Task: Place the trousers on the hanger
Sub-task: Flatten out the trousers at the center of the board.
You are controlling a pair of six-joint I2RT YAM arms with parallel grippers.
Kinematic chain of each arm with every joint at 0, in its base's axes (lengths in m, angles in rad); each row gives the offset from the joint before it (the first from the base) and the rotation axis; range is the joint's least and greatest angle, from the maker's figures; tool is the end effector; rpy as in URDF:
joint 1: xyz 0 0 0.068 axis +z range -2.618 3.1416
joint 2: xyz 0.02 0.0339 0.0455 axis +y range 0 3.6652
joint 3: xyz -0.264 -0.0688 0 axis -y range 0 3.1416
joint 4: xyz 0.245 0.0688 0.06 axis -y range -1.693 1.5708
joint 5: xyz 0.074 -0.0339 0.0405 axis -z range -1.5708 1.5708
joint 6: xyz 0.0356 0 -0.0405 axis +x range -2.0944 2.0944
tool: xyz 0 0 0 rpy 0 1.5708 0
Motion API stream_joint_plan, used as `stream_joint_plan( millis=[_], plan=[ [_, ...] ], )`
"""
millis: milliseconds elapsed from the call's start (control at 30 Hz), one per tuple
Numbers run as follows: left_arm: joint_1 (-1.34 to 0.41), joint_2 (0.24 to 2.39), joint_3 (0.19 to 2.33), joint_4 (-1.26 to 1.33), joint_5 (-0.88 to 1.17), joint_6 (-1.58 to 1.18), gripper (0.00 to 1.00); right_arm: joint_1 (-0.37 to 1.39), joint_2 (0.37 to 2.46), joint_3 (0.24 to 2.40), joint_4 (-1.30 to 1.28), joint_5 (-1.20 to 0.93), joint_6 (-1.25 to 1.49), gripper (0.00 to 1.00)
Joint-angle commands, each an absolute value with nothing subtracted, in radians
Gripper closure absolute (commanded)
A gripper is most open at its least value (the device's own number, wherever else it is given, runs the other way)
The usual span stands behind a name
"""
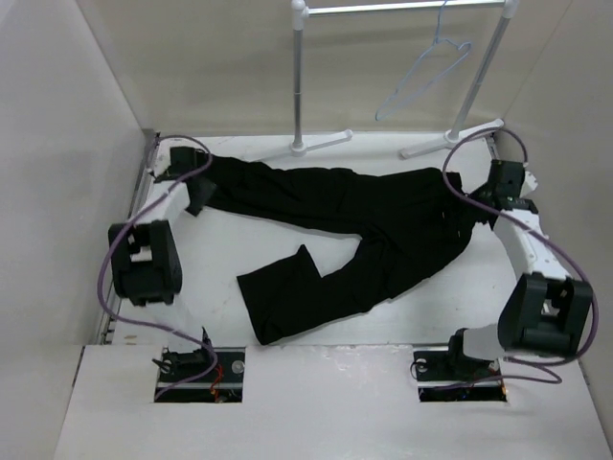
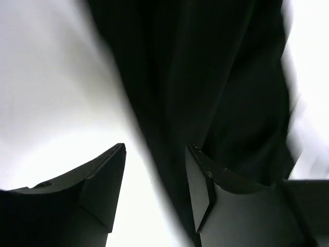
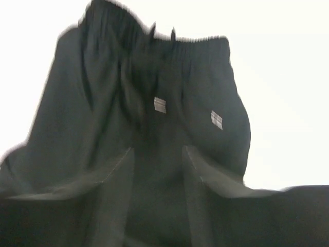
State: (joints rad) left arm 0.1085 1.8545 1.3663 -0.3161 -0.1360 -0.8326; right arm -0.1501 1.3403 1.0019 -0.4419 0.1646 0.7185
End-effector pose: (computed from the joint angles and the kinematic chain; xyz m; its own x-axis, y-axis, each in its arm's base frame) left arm 0.4113 0.0497 0.2263 -0.3334 -0.7735 -0.5390 -0.6648 0.5983 -0.4473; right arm 0.2841 -0.0489 0.2690 -0.3507 0.7098 -0.6109 0.6556 0.6519 0.3810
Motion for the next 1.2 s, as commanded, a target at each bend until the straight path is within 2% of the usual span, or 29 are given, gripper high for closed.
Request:
stream_joint_plan(
  millis=[0, 33, 100, 133, 200, 233, 333, 467, 633, 800, 833, 900, 967, 1033, 1167],
  plan=[
    [-0.011, 1.581, 1.142, -0.244, -0.129, -0.844, 0.53, -0.255, 1.455, 1.103, -0.33, 0.14, 0.732, 0.74],
    [-0.051, 1.509, 1.047, -0.261, -0.124, -0.847, 0.55, -0.274, 1.477, 1.111, -0.324, 0.123, 0.739, 0.78],
    [-0.119, 1.398, 0.936, -0.293, -0.126, -0.854, 0.56, -0.297, 1.503, 1.109, -0.319, 0.098, 0.752, 0.74],
    [-0.164, 1.312, 0.864, -0.336, -0.146, -0.859, 0.56, -0.301, 1.508, 1.098, -0.319, 0.094, 0.755, 0.69],
    [-0.212, 1.176, 0.766, -0.431, -0.187, -0.864, 0.56, -0.301, 1.484, 1.037, -0.315, 0.087, 0.793, 0.51],
    [-0.225, 1.12, 0.724, -0.483, -0.202, -0.867, 0.55, -0.3, 1.459, 0.999, -0.307, 0.087, 0.822, 0.45],
    [-0.235, 1.016, 0.62, -0.616, -0.204, -0.867, 0.51, -0.272, 1.387, 0.902, -0.27, 0.089, 0.86, 0.44],
    [-0.286, 0.979, 0.554, -0.53, -0.098, -0.856, 0.5, -0.151, 1.286, 0.833, -0.276, 0.115, 0.858, 0.45],
    [-0.36, 1.078, 0.607, -0.456, -0.101, -0.819, 0.48, 0.011, 1.164, 0.772, -0.32, 0.132, 0.845, 0.44],
    [-0.415, 1.158, 0.595, -0.471, -0.126, -0.816, 0.49, 0.096, 1.069, 0.703, -0.356, 0.146, 0.847, 0.39],
    [-0.419, 1.173, 0.589, -0.463, -0.126, -0.818, 0.5, 0.103, 1.059, 0.69, -0.357, 0.144, 0.848, 0.38],
    [-0.421, 1.201, 0.588, -0.448, -0.13, -0.818, 0.6, 0.107, 1.049, 0.67, -0.357, 0.146, 0.851, 0.38],
    [-0.413, 1.216, 0.595, -0.436, -0.135, -0.819, 0.81, 0.104, 1.051, 0.658, -0.357, 0.143, 0.851, 0.37],
    [-0.387, 1.186, 0.633, -0.452, -0.138, -0.825, 0.94, 0.1, 1.049, 0.647, -0.354, 0.143, 0.851, 0.36],
    [-0.289, 0.933, 0.812, -0.621, -0.225, -0.899, 1.0, 0.058, 1.037, 0.634, -0.362, 0.169, 0.861, 0.35]
  ],
)
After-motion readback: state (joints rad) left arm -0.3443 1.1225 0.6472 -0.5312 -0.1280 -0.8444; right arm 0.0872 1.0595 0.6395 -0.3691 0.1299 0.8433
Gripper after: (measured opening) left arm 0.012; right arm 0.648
